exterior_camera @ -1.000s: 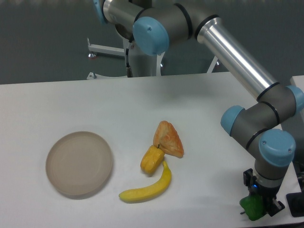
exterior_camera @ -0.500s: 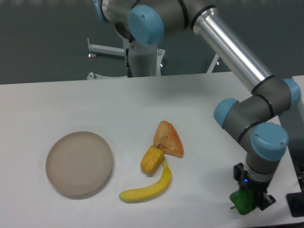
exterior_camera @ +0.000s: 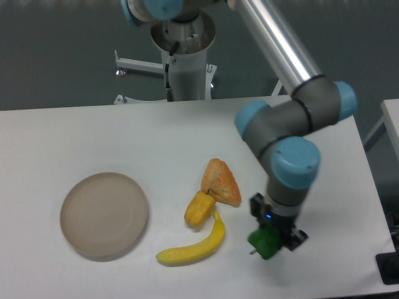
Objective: Place the green pepper on the plate
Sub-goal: 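Carry the green pepper over the fruits toward the beige plate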
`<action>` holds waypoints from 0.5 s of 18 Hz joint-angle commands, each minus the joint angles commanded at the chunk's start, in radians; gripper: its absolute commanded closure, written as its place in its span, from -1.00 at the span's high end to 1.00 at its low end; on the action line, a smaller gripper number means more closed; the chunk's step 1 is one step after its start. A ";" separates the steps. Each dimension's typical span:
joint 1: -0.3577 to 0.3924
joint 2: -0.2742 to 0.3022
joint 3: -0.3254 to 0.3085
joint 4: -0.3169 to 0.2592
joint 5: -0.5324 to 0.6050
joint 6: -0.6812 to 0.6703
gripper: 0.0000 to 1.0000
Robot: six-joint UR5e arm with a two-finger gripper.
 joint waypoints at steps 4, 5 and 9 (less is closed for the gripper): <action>-0.075 0.075 -0.114 0.029 -0.003 -0.153 0.00; -0.098 0.091 -0.132 0.038 -0.009 -0.173 0.00; -0.167 0.118 -0.164 0.069 -0.063 -0.301 -0.01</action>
